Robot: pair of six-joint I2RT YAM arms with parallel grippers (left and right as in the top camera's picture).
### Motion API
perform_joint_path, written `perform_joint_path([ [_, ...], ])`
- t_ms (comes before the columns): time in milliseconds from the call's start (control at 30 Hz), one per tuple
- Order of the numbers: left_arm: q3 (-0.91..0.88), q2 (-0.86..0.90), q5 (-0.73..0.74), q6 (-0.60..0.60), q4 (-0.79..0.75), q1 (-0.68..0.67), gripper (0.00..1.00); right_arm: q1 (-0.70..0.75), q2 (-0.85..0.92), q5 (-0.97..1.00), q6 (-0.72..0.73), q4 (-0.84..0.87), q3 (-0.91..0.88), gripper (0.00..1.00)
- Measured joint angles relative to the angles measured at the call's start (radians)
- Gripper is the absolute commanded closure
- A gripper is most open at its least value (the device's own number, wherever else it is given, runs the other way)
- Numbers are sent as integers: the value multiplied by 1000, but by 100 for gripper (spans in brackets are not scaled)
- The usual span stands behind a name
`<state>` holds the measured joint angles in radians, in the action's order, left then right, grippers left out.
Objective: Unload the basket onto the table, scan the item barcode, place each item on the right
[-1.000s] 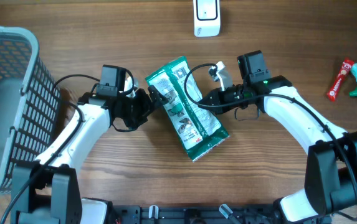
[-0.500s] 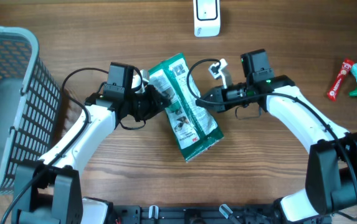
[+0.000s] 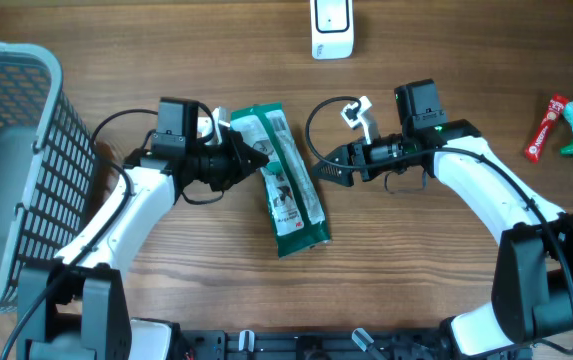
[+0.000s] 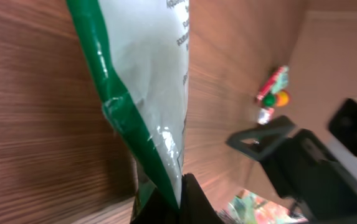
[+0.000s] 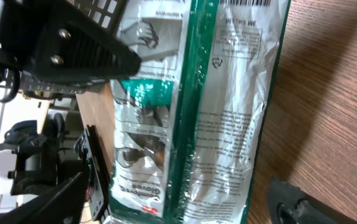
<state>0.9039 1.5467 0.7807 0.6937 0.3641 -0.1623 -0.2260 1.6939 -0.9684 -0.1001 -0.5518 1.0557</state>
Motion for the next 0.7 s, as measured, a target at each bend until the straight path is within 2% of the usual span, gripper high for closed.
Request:
perform_joint_path([
  [67,0,0,38,0,-22,8,96,0,0,-4,-28,-1,0,0],
  [233,-2,0,252,0,-171,32,96,0,0,-66,-53,35,-4,0],
  [433,-2,0,400,0,-191,73,96,0,0,-203,-63,170,-41,0],
  [700,-2,0,544,0,-193,130,96,0,0,-171,-57,195,-42,0],
])
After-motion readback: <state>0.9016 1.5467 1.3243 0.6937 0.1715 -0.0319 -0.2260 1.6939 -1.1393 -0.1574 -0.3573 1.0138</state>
